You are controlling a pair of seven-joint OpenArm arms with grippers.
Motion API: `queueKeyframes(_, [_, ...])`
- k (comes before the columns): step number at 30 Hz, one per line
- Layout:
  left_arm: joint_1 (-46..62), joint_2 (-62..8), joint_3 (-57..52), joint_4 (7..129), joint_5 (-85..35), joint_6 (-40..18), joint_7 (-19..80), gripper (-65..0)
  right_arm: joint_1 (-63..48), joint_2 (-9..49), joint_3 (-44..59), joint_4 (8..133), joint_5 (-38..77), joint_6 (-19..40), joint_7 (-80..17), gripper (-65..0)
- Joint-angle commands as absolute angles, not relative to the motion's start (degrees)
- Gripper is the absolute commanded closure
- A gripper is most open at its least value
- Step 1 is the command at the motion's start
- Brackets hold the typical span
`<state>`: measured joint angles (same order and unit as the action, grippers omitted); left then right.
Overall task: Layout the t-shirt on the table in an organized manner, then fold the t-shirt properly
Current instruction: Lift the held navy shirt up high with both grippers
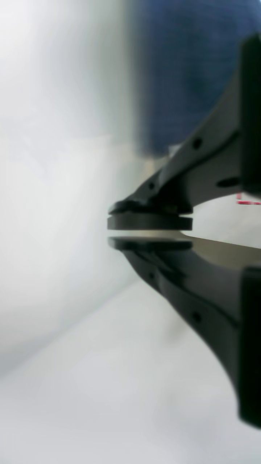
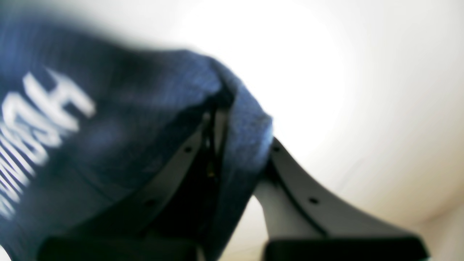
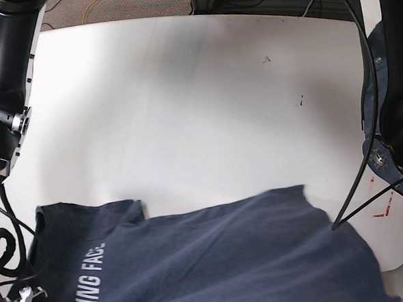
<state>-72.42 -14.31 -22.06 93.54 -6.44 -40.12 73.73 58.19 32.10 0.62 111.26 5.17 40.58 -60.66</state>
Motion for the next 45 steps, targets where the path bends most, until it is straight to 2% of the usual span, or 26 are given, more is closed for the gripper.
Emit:
queueKeyframes(1, [-75.4,-14.6,-21.8,93.7,-6.8,-40.0,72.4,-1.0,61.2,32.8,1.0,111.6,4.4,40.0,-60.0,-0.2])
queueKeyframes(15, [-75.3,-13.1,-20.3,93.8,-6.9,-40.0,72.4,-1.0,61.1,32.8,1.0,111.8,4.4,40.0,-60.0,-0.2])
queueKeyframes(23, [-71.4,-13.0,-20.4,94.0,-7.0,-40.0,72.4,-1.0,59.7,32.3,0.9,111.9,4.4,40.0,-60.0,-0.2])
queueKeyframes(30, [-66.8,-13.0,-22.5,94.0,-7.0,-40.0,70.7,-1.0,60.2,28.7,0.6,111.9,4.2,40.0,-60.0,-0.2])
queueKeyframes(37, [-64.0,-13.2,-24.5,94.0,-7.0,-40.0,70.1,-1.0,63.0,25.8,-6.5,112.0,4.0,40.0,-60.0,-0.2])
queueKeyframes(45, [-61.7,-14.5,-25.2,94.0,-7.0,-40.0,70.0,-1.0,69.6,17.5,-10.0,113.5,3.6,40.0,-60.0,-0.2])
